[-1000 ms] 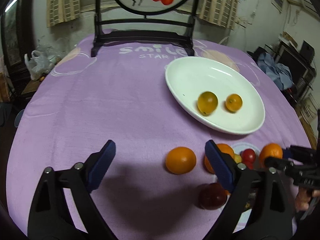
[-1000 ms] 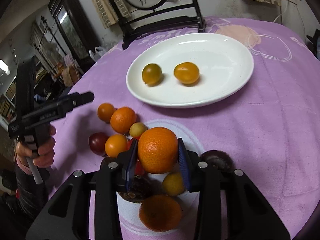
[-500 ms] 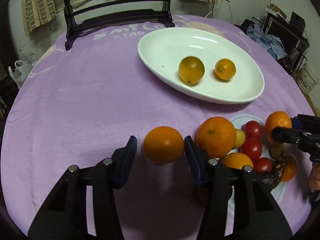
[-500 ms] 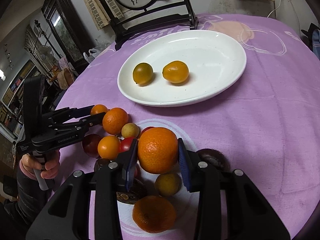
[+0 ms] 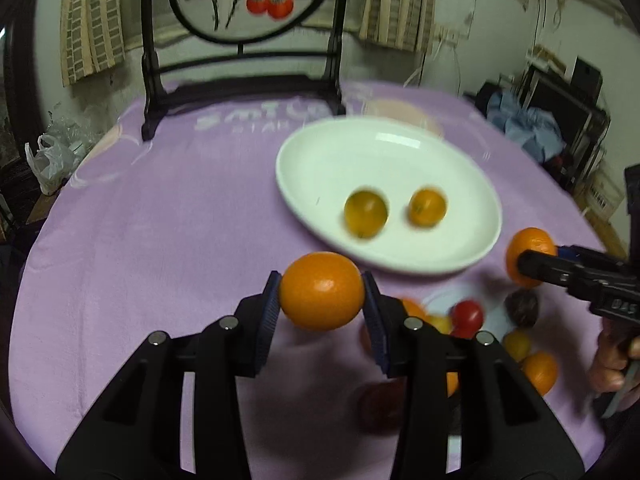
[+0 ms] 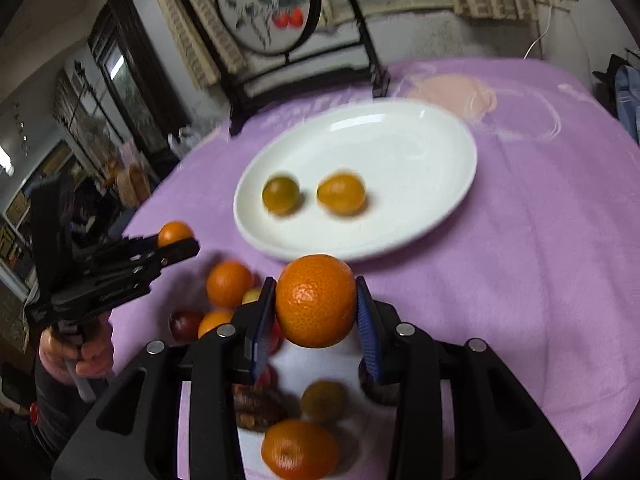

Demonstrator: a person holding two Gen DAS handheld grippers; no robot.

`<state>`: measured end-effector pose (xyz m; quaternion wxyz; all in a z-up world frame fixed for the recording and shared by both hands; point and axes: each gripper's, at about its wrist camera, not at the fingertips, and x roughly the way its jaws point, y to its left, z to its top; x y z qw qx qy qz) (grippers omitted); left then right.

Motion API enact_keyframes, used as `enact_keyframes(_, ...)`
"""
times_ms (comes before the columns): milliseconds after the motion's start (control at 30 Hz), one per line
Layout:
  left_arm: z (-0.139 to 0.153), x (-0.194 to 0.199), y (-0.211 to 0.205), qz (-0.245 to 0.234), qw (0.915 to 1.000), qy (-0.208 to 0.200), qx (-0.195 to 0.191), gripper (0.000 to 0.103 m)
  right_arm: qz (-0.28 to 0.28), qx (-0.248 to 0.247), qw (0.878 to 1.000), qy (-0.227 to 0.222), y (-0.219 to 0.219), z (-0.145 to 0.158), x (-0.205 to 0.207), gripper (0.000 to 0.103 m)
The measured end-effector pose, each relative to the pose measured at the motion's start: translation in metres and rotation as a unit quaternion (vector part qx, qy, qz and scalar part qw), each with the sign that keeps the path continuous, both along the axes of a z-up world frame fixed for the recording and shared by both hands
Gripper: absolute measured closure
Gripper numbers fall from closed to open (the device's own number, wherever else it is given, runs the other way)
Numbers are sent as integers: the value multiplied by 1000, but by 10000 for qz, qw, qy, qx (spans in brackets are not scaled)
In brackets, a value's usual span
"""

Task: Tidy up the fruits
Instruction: 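Grasp a mandarin with the left tool while the right tool grasps another mandarin, then lower both mandarins onto the white plate and open both tools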

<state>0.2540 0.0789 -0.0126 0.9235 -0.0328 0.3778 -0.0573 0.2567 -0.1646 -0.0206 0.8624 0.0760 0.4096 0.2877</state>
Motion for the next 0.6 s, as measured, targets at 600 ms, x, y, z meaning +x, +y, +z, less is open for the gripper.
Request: enact_keyframes(600, -16, 99, -8, 484, 9970, 381, -465, 22, -640, -317, 9973, 182, 12, -22, 80, 61)
